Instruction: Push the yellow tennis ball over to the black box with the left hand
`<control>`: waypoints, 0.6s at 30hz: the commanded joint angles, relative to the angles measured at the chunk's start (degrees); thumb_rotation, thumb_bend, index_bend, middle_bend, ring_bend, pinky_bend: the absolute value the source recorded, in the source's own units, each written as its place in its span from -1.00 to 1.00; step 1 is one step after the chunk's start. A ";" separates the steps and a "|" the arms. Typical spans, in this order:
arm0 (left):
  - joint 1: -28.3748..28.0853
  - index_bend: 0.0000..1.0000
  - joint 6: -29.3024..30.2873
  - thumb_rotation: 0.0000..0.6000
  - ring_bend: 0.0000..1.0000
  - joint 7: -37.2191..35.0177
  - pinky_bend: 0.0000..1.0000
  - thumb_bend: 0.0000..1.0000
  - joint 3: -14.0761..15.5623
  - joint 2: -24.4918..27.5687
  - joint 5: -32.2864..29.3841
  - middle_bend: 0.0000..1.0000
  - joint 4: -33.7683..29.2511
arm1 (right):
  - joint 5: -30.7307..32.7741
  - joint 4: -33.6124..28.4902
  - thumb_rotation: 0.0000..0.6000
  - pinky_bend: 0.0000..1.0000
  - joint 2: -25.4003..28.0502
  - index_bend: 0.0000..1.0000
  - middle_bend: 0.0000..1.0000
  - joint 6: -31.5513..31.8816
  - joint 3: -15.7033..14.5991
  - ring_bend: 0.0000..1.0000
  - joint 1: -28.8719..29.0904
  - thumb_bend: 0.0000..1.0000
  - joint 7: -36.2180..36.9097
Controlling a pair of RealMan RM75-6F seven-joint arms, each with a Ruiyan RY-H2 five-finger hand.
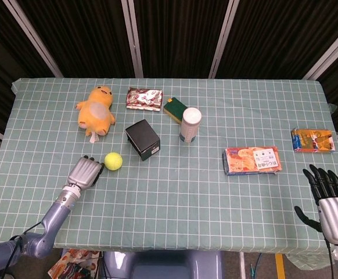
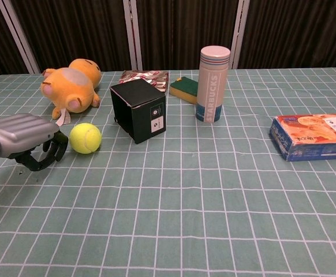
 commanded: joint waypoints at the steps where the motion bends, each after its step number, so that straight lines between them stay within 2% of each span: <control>1: -0.69 -0.03 -0.14 1.00 -0.23 1.10 -0.26 0.03 0.16 -0.85 -1.09 0.02 -0.09 | -0.15 -0.01 1.00 -1.00 0.09 -1.00 -1.00 0.15 -0.02 -1.00 -0.06 -0.42 0.15; 8: -1.89 -0.20 -0.75 1.00 -0.30 0.28 -0.26 0.03 0.46 -2.60 -1.77 -0.10 0.62 | -0.28 -0.06 1.00 -1.00 0.12 -1.00 -1.00 0.35 -0.04 -1.00 -0.17 -0.42 0.09; 18: -3.07 -0.23 -0.93 1.00 -0.30 -2.54 -0.26 0.03 0.46 -2.93 -1.11 -0.11 0.99 | -0.34 -0.25 1.00 -1.00 0.23 -1.00 -1.00 0.30 -0.10 -1.00 -0.24 -0.42 -0.02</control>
